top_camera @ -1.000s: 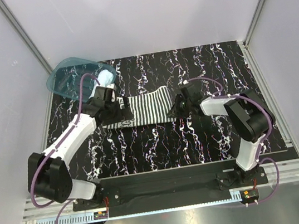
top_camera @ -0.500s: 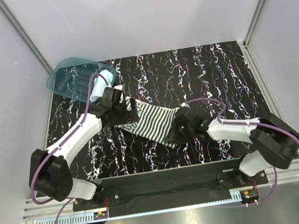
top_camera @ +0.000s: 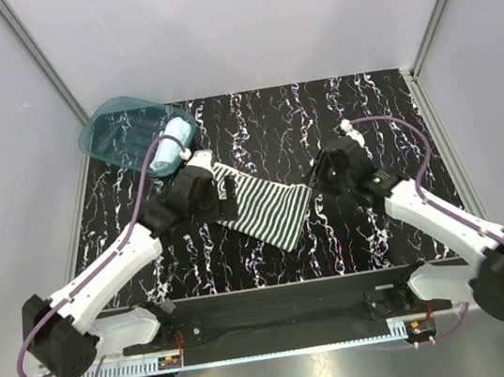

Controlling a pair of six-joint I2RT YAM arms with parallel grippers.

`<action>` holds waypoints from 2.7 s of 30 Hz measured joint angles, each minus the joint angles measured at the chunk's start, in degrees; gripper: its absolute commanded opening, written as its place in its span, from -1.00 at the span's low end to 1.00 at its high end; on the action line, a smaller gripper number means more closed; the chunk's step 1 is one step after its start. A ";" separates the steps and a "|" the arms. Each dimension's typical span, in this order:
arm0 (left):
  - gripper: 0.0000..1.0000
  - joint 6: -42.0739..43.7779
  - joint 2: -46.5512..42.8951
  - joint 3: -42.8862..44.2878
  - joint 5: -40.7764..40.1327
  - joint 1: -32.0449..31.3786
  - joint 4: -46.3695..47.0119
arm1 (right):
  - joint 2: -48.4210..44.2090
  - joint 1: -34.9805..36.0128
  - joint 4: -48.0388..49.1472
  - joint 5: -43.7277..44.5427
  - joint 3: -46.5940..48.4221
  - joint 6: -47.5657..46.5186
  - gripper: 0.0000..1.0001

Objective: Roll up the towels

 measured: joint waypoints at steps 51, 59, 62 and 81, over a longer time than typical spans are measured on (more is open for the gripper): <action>0.98 -3.43 -0.98 -2.29 -7.45 -14.93 1.29 | 35.28 -16.65 27.82 -34.03 -5.77 -0.39 -1.00; 0.98 -3.45 6.21 -2.29 -10.86 -20.44 0.04 | 25.55 -16.68 23.80 -27.34 -13.40 2.47 -1.00; 0.98 -3.63 8.13 -2.29 -11.72 -22.93 0.09 | 22.51 -16.68 19.78 -25.03 -13.57 2.25 -0.87; 0.97 -3.85 27.28 2.08 -16.92 -40.39 12.74 | -3.91 -16.70 -12.83 -5.60 4.24 -7.52 0.50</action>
